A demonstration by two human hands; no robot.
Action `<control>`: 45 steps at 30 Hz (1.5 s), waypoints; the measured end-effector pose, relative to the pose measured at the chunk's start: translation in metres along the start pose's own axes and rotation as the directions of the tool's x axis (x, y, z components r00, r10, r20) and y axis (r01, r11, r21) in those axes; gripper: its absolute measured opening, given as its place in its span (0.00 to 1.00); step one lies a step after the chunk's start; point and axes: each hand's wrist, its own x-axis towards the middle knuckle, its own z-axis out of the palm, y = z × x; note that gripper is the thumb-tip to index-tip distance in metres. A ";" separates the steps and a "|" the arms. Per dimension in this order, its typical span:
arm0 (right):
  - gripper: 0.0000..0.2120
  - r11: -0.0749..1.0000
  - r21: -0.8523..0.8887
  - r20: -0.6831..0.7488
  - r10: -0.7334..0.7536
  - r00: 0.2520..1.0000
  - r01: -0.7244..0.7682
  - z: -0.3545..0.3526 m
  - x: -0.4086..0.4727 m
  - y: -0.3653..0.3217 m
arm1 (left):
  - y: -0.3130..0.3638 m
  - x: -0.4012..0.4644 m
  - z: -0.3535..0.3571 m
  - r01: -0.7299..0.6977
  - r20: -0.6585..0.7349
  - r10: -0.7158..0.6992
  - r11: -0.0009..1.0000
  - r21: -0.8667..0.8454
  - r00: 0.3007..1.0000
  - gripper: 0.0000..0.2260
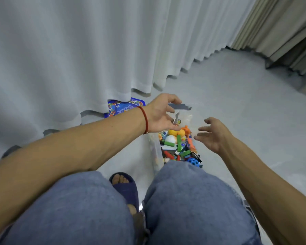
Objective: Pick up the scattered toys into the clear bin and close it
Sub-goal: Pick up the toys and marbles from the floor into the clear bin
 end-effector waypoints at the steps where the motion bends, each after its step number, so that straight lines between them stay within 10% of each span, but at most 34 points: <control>1: 0.19 1.000 -0.017 -0.002 -0.020 1.000 0.020 -0.002 -0.001 0.002 | -0.001 0.001 0.000 -0.001 -0.029 0.001 1.000 -0.005 1.000 0.25; 11: 0.11 0.863 -0.409 0.238 -0.213 0.948 0.296 0.100 -0.002 0.033 | -0.037 -0.037 -0.163 -0.202 -0.558 0.165 0.979 -0.005 0.813 0.13; 16: 0.10 0.512 -0.685 0.567 -0.074 0.821 0.519 0.199 0.030 0.082 | -0.082 -0.087 -0.286 -0.060 -0.864 0.080 0.996 0.058 0.497 0.04; 20: 0.10 0.057 -0.691 0.722 0.075 0.687 0.720 0.270 0.067 0.134 | -0.117 -0.103 -0.345 0.122 -0.917 0.099 0.980 0.157 0.387 0.07; 30: 0.39 -0.136 -0.644 0.765 -0.076 0.640 0.753 0.356 0.148 0.271 | -0.129 -0.034 -0.421 0.382 -0.748 0.425 0.668 0.639 0.509 0.24; 35: 0.32 -0.178 -0.551 0.832 -0.187 0.522 0.815 0.353 0.164 0.291 | -0.113 0.007 -0.443 0.340 -0.581 0.524 0.487 0.804 0.623 0.38; 45: 0.20 -0.237 -0.479 0.873 -0.227 0.431 0.845 0.338 0.160 0.308 | -0.128 0.016 -0.460 0.395 -0.420 0.685 0.206 0.895 0.595 0.16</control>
